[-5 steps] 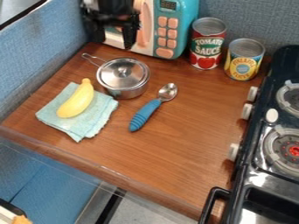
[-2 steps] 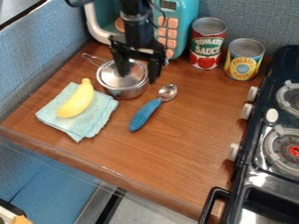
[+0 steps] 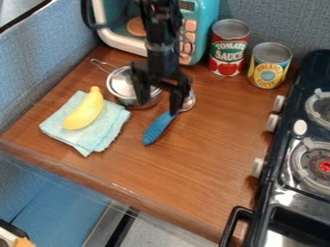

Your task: Move the blue spoon to the top right side

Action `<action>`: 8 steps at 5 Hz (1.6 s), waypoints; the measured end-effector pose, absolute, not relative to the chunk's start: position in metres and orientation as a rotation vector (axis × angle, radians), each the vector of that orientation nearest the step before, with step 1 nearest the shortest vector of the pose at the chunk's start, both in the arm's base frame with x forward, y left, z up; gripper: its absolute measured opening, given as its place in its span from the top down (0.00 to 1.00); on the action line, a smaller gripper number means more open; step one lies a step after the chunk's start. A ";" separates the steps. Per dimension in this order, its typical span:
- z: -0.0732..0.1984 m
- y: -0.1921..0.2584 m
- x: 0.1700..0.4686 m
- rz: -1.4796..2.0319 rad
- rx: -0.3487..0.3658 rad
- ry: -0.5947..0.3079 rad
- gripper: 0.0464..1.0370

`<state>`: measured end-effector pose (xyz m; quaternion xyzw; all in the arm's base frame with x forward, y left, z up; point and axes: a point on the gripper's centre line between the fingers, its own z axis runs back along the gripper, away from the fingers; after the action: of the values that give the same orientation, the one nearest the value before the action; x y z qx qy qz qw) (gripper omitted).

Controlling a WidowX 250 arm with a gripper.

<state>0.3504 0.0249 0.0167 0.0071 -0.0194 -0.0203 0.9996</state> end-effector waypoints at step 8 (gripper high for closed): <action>0.000 -0.059 0.414 -0.067 0.008 -0.111 0.64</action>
<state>0.4145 -0.0594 -0.0001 0.0040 -0.0553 -0.0333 0.9979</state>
